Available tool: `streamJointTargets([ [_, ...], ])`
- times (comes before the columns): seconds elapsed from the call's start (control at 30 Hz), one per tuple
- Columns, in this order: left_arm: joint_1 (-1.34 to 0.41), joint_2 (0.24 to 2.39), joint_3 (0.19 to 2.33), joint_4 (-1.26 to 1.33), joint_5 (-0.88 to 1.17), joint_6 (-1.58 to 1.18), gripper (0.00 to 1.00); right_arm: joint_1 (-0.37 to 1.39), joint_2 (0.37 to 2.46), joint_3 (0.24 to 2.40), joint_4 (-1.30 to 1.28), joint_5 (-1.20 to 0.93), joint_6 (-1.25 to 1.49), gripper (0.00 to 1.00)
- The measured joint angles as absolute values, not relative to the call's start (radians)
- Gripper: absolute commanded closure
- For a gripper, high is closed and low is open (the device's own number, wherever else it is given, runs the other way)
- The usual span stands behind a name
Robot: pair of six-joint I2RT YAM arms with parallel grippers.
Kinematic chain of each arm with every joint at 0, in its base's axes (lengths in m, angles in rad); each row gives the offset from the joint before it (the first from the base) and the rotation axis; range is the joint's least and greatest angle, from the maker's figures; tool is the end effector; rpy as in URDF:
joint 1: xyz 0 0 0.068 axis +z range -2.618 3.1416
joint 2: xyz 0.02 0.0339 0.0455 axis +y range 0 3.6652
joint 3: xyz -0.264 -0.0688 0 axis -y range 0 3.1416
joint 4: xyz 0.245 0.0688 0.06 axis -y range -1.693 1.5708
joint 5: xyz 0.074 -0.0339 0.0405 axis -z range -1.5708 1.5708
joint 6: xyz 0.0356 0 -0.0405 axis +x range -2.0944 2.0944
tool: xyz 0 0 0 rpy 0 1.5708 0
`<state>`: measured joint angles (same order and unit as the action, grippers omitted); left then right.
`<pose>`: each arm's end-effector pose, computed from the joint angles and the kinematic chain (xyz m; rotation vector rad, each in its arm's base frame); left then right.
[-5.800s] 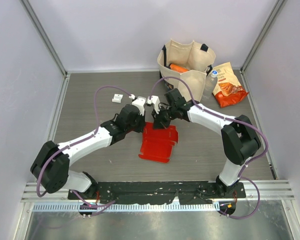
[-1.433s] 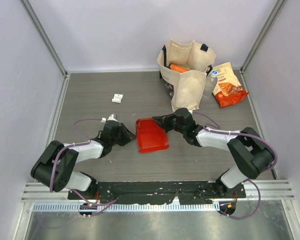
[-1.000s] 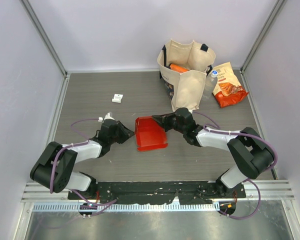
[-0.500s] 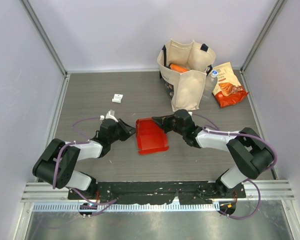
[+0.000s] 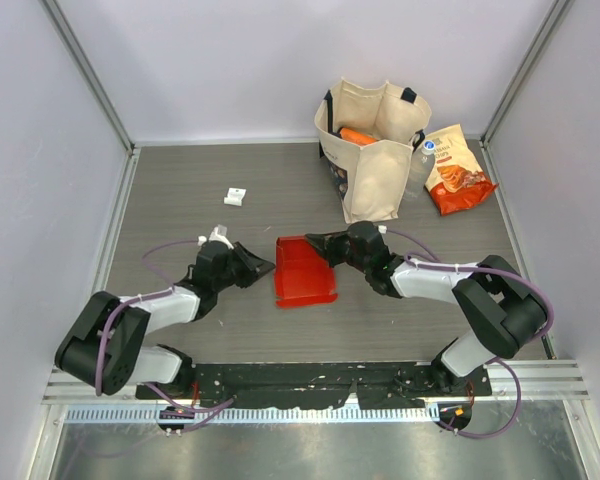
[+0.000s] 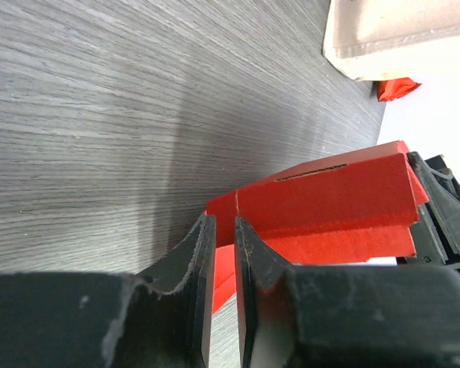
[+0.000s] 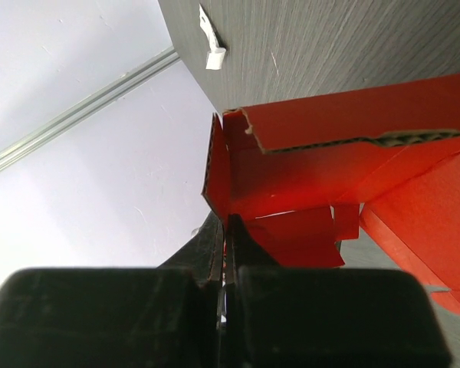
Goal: Fold the paper box
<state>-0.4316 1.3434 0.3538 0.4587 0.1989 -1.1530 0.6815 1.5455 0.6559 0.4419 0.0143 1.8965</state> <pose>0.2142 -0.1064 0.1437 -0.6914 2.2066 -1.1028 0.2434 0.1968 0.1774 1.3940 1.9861 1.4615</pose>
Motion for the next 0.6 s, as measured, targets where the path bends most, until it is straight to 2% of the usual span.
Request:
streamJointTargets([
  [0.6, -0.474, 1.439, 0.368, 0.485, 0.214, -1.177, 0.88, 0.699, 1.550, 0.656, 0.438, 0.030, 1.902, 1.00],
])
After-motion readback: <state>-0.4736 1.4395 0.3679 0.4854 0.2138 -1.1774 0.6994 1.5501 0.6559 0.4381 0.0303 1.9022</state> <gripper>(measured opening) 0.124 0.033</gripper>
